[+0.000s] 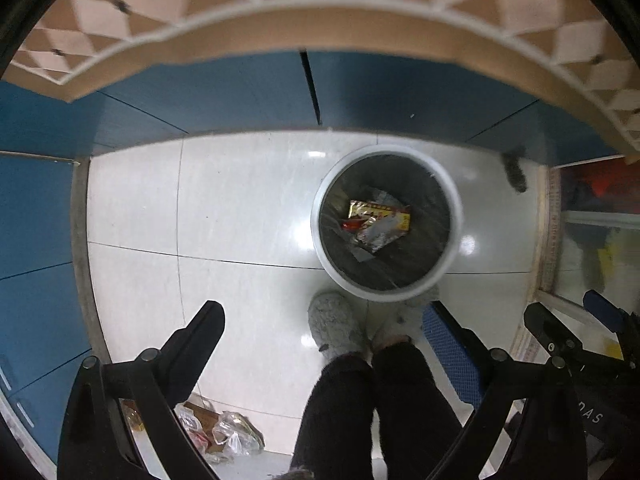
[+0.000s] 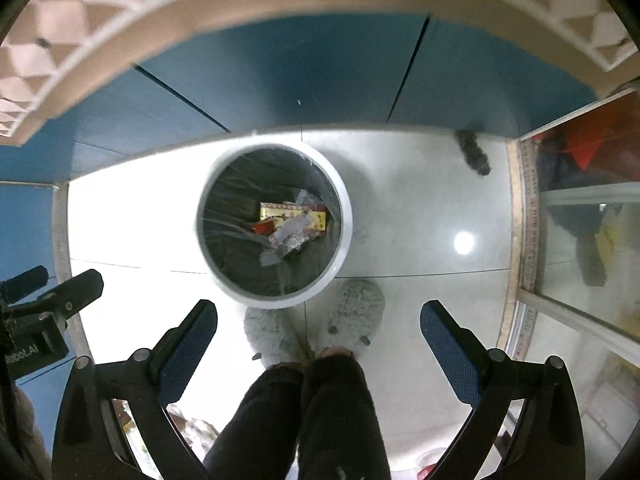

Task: Collect trash
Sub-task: 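Move both tools over the bin and open them to drop the items, then grasp the white tissue with the left tool while the right grasps a paper sachet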

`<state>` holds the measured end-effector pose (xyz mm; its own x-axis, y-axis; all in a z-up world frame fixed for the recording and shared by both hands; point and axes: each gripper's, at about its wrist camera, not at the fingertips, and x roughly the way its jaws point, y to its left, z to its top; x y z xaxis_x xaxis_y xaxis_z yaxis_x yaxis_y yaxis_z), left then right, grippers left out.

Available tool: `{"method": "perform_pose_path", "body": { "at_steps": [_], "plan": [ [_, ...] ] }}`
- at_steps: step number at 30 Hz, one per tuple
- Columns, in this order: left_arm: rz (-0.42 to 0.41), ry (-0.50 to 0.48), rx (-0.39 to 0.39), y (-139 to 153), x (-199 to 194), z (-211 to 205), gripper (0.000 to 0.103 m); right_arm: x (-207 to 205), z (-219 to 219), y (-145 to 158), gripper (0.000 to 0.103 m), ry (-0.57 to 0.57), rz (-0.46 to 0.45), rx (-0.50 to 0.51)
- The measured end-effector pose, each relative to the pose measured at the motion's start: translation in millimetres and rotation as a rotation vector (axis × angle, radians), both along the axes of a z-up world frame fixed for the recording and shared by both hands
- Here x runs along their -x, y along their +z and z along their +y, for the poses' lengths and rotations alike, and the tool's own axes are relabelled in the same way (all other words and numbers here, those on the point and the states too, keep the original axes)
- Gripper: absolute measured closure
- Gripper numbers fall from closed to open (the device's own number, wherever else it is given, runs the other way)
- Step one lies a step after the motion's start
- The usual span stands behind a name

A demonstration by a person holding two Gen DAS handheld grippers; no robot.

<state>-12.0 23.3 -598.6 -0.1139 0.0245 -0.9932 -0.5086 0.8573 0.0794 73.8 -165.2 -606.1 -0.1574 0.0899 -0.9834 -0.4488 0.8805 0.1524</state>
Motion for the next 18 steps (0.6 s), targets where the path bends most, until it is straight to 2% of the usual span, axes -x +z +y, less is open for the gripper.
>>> {"method": "perform_pose_path", "body": {
  "at_steps": [10,18],
  "plan": [
    [-0.073,0.013,-0.024,120,23,-14,0.002,7,-15,166,0.001,0.026,-0.054,-0.043],
    [-0.151,0.015,-0.04,213,46,-21,0.002,19,-35,281,0.001,0.018,-0.09,-0.074]
  ]
}}
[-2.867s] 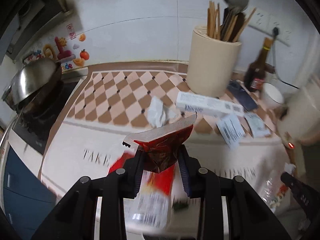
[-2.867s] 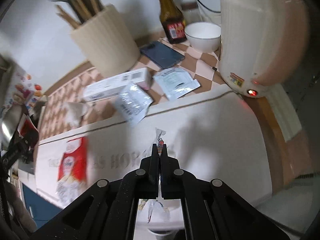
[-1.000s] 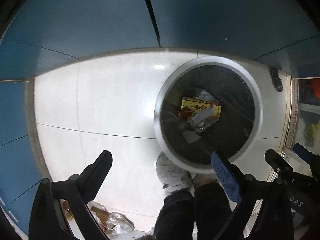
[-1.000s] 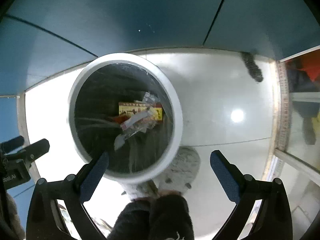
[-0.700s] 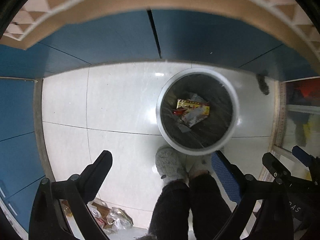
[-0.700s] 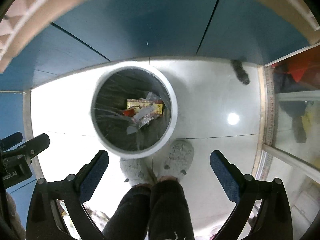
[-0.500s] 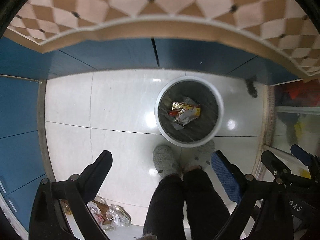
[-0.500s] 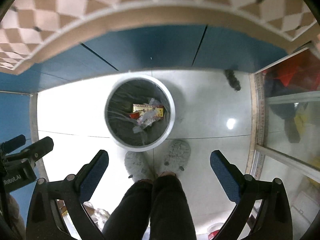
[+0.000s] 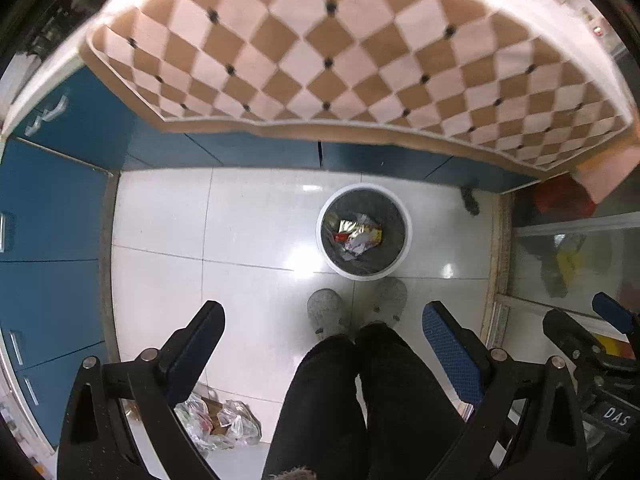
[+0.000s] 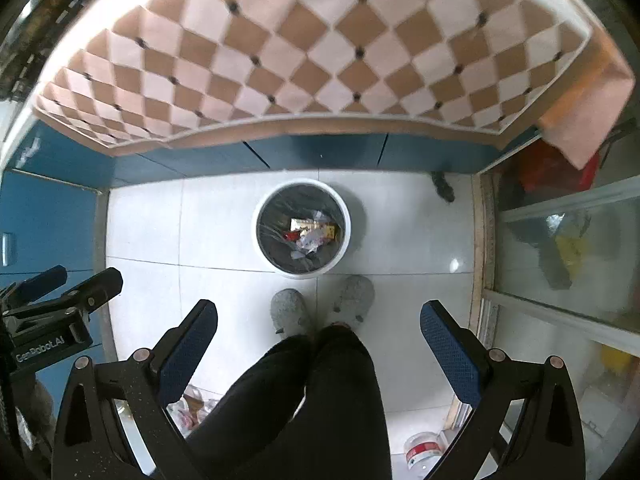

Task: Collect trash
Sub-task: 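Grasp the white tissue with the left tool while the right grasps a paper sachet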

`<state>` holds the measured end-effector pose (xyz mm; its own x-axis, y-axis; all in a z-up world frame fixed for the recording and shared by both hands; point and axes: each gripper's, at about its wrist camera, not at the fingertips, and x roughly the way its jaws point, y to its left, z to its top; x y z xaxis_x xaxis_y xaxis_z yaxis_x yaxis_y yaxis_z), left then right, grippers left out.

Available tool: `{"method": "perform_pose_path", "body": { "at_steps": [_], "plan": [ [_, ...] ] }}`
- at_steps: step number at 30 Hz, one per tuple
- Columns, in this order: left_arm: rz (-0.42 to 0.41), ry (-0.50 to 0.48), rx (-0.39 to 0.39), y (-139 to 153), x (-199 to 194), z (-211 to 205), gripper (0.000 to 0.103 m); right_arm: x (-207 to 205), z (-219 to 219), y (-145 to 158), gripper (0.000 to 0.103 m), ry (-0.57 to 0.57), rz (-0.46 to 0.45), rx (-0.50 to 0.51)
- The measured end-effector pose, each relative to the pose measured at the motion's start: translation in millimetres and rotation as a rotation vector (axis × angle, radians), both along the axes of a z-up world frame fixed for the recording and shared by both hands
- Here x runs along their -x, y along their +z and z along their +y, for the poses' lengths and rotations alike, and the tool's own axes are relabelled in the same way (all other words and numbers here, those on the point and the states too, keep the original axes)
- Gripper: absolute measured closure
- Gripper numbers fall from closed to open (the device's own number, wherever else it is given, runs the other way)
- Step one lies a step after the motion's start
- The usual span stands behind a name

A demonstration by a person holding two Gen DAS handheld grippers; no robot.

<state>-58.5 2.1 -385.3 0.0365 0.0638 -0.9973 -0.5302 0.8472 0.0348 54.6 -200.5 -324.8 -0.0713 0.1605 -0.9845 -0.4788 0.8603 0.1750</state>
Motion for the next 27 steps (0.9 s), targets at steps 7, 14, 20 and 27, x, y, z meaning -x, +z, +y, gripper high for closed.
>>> {"method": "perform_pose_path", "body": {
  "at_steps": [7,14,20,27],
  "plan": [
    [-0.135,-0.001,-0.054,83,-10,9,0.002,-6,-4,88,0.001,-0.027,-0.033,-0.124],
    [-0.264,-0.005,-0.189,152,-84,39,0.002,-82,3,136,0.001,-0.13,-0.093,-0.25],
    [-0.283,0.062,-0.26,166,-193,86,0.002,-207,27,136,0.001,-0.205,-0.134,-0.301],
    [-0.236,0.158,-0.212,140,-330,151,0.002,-390,97,66,0.001,-0.218,-0.127,-0.277]
  ]
}}
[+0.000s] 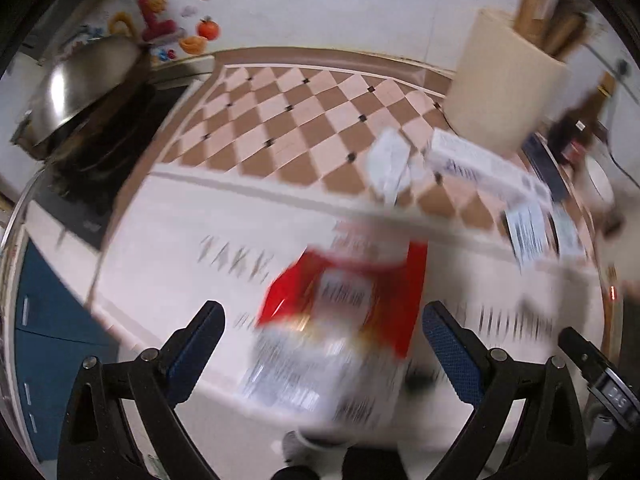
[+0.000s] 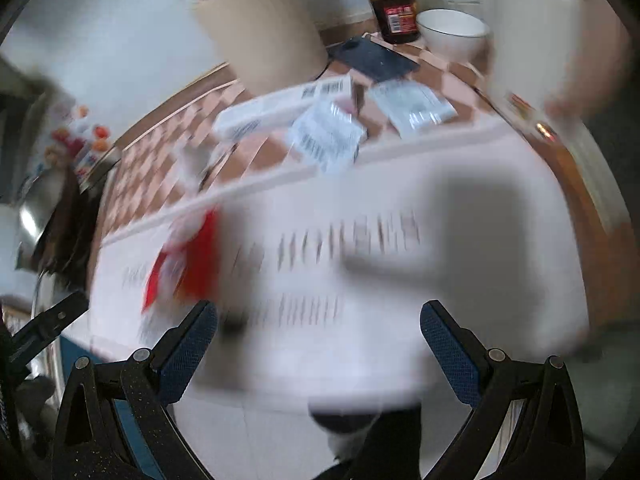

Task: Collect trash
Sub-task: 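Grasp the white tissue with the left tool while the right grasps a paper sachet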

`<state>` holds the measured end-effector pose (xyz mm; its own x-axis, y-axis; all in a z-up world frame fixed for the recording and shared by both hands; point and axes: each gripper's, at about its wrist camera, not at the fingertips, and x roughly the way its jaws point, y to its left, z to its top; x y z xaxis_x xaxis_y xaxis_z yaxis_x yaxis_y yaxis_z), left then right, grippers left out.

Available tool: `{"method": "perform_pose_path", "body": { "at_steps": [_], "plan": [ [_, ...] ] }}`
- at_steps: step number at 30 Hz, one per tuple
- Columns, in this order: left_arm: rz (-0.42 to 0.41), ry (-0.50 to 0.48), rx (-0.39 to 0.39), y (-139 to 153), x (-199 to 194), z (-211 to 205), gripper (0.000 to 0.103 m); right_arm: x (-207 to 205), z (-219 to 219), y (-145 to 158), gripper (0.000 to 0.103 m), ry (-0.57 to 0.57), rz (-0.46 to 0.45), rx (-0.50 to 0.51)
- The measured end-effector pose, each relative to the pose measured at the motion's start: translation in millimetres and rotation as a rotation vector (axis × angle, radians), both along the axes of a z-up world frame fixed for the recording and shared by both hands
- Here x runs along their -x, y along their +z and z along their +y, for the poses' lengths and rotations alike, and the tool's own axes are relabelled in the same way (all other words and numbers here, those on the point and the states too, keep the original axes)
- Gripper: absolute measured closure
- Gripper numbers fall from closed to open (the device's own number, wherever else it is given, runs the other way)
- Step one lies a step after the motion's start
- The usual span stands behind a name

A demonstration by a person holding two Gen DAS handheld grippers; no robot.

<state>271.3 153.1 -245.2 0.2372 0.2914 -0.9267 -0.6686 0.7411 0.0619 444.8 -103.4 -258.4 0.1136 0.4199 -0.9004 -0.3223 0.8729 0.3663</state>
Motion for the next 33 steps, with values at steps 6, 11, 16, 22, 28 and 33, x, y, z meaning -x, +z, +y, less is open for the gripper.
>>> {"method": "perform_pose_path", "body": {
  "at_steps": [6,11,16,22,28,33],
  "plan": [
    [0.021,0.024,0.094,-50,-90,40,0.003,-98,60,-54,0.001,0.035,-0.014,0.063],
    [0.032,0.051,0.152,-90,-134,67,0.036,-132,82,-90,0.001,0.052,-0.016,0.091],
    [0.032,0.054,0.174,-105,-141,76,0.096,-131,95,-92,0.013,0.073,-0.096,0.11],
    [0.034,0.026,0.046,-84,-119,59,0.099,-118,103,-84,0.092,0.128,-0.165,0.144],
    [-0.024,-0.008,-0.056,-39,-87,25,0.099,-96,72,-58,0.102,0.076,-0.138,0.045],
    [-0.078,-0.04,-0.047,-8,-38,3,0.099,-60,44,-24,0.103,0.046,-0.158,0.013]
  ]
}}
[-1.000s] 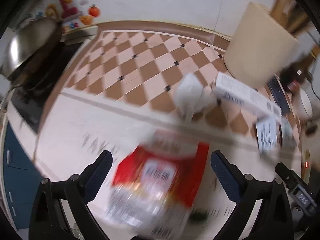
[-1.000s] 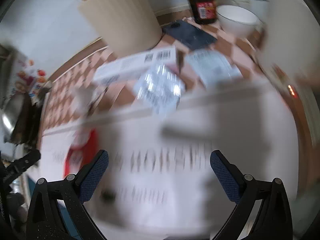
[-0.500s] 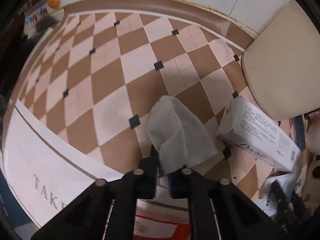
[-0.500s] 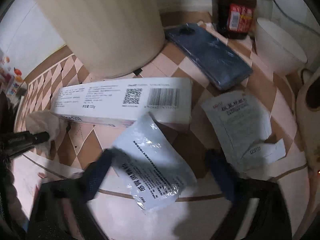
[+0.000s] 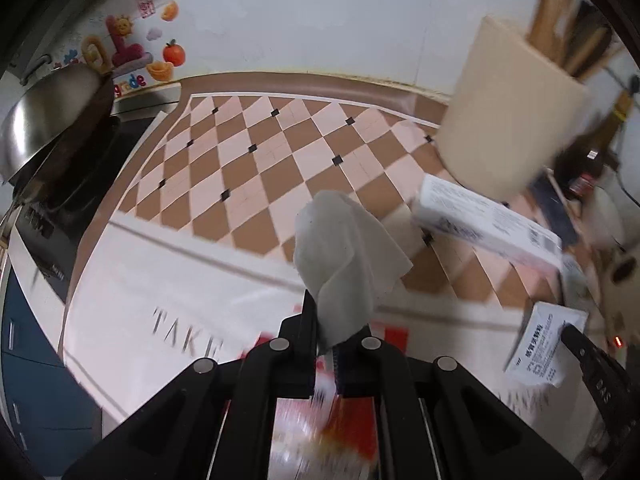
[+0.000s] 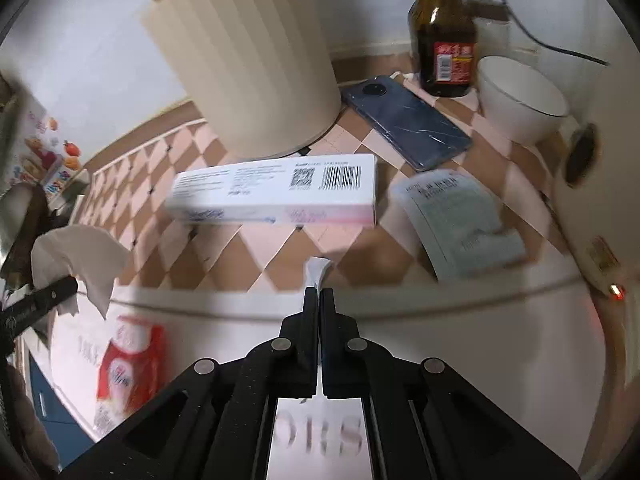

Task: Collect trash
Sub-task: 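Grasp the white tissue with the left tool while the right grasps a paper sachet, then carry tissue and sachet over the bin and open both tools to drop them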

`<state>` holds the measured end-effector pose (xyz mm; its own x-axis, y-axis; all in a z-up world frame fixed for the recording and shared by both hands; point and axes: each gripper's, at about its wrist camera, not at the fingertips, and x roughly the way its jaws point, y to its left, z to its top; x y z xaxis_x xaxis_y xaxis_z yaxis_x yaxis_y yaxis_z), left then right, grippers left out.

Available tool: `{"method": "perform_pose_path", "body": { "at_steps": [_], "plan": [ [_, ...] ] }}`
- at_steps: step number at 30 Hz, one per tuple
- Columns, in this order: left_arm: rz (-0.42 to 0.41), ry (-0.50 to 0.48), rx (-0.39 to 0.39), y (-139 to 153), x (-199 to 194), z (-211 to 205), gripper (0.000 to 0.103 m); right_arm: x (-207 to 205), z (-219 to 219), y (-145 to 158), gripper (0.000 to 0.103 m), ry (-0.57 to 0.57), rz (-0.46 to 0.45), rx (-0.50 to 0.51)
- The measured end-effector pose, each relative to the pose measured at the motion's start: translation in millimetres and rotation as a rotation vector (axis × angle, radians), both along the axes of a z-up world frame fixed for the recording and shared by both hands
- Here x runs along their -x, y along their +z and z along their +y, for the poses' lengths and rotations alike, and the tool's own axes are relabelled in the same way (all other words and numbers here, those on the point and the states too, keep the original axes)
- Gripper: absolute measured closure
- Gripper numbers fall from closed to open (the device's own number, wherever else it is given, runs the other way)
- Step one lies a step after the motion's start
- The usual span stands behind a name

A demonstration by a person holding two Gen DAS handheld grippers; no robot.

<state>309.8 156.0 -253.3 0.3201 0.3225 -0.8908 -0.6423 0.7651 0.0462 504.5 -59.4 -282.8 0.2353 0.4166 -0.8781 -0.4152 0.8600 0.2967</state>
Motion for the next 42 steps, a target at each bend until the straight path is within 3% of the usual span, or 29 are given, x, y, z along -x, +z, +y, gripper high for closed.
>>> {"method": "perform_pose_path", "body": {
  "at_steps": [5,12,16,21,25,30,36,42],
  "plan": [
    [-0.049,-0.065,0.003,22,58,-26,0.099,64,-30,43,0.103,-0.025,-0.034,-0.026],
    [-0.08,-0.167,0.003,38,151,-59,0.099,191,-79,93,0.103,-0.073,-0.081,-0.049],
    [-0.033,-0.217,0.027,31,202,-76,0.099,256,-99,98,0.103,-0.081,-0.057,-0.056],
    [0.033,-0.243,0.08,-4,246,-94,0.099,324,-114,72,0.103,-0.058,0.028,-0.038],
    [0.116,-0.229,0.139,-52,270,-104,0.099,360,-122,20,0.103,-0.045,0.13,-0.001],
    [0.245,-0.222,0.204,-147,283,-113,0.099,386,-126,-73,0.103,-0.029,0.251,0.055],
    [0.374,-0.179,0.338,-306,288,-115,0.099,408,-123,-232,0.103,-0.019,0.39,0.112],
    [0.436,-0.091,0.523,-462,291,-103,0.099,422,-115,-394,0.103,-0.021,0.512,0.136]
  ]
}}
